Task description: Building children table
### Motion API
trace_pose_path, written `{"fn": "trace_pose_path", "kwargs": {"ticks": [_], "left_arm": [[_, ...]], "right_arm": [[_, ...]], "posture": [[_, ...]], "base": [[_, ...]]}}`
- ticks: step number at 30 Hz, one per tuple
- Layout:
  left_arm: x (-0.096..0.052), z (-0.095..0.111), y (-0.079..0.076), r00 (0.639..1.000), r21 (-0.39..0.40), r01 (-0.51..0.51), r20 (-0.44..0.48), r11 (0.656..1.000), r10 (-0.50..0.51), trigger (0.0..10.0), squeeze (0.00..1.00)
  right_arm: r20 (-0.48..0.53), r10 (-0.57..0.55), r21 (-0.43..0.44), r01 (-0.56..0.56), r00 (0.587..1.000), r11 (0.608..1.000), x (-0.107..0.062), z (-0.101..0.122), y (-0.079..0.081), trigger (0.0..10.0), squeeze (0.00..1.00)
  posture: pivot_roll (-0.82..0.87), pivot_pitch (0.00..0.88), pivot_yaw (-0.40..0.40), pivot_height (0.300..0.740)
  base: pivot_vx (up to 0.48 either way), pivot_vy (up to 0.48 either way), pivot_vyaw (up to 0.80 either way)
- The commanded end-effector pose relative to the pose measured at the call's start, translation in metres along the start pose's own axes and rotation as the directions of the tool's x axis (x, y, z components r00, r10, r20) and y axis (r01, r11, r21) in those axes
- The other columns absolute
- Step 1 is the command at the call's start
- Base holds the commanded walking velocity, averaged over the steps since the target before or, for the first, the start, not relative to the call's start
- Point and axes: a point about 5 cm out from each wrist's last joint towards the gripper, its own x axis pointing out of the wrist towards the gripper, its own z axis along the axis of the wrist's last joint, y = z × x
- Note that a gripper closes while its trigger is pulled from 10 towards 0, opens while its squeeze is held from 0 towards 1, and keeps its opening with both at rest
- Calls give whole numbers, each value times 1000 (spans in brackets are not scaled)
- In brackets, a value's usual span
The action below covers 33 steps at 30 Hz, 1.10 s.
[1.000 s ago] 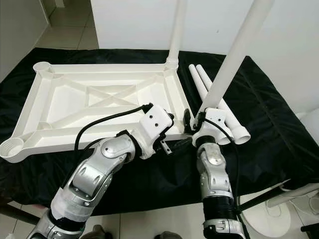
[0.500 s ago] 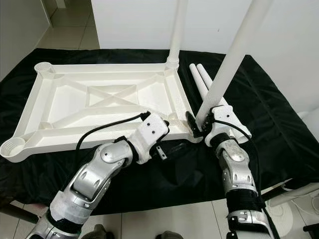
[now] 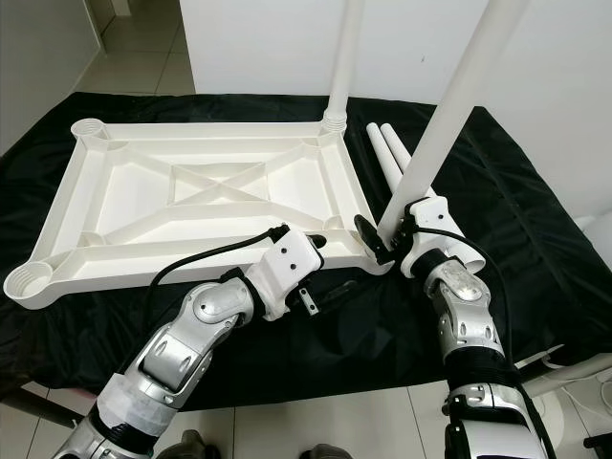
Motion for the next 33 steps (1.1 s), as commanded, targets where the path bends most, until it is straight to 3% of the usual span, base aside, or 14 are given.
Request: {"fn": "trace_pose_path", "kwargs": {"ticks": [1,3,4,5,18,19,20,21,25,27,33], "left_arm": [[0,0,2,999,-8,-52,11,999,52,10000,0],[0,0,2,999,-5,-52,15,999,52,10000,0],[-1,1,3,998,-2,-54,18,999,54,10000,0],[-1,2,4,998,-1,-55,20,998,55,10000,0],[0,5,5,998,8,-54,44,999,53,10000,0],[0,5,5,997,9,-54,47,999,53,10000,0],[0,5,5,997,9,-54,47,999,53,10000,0],[0,5,5,997,9,-54,49,999,53,10000,0],[0,6,5,997,9,-53,50,999,52,10000,0],[0,7,4,997,9,-50,53,999,50,10000,0],[0,8,4,997,12,-49,58,999,48,10000,0]], "right_arm": [[-6,7,-19,-7,1000,1000,0,0,-3,5529,0],[-12,11,-23,-11,1000,1000,-1,0,-5,5529,0],[-18,11,-20,-11,1000,1000,-2,-2,-7,2235,0],[-24,10,-19,-10,1000,1000,-2,-3,-8,0,0],[-63,18,-5,-18,998,1000,-8,-14,-13,0,0],[-75,14,3,-14,997,1000,-8,-17,-13,8784,0],[-75,14,3,-14,997,1000,-8,-17,-13,8784,0],[-92,9,29,-6,996,1000,-10,-22,-12,10000,0],[-104,1,80,7,995,997,-11,-27,-10,10000,0],[-119,-9,150,27,993,988,-10,-31,-10,10000,0],[-118,-14,154,32,993,988,-7,-32,-8,10000,0]], "posture": [[-67,14,-18,740],[-67,14,-18,740],[-65,14,-18,740],[-65,15,-18,740],[-66,16,-16,740],[-66,16,-16,740],[-66,16,-16,740],[-66,19,-15,740],[-66,19,-15,740],[-68,21,-14,740],[-66,23,-17,740]], "base": [[0,0,0],[0,0,0],[0,0,0],[0,0,0],[0,0,0],[0,0,0],[0,0,0],[0,0,0],[0,0,0],[0,0,0],[0,0,0]]}}
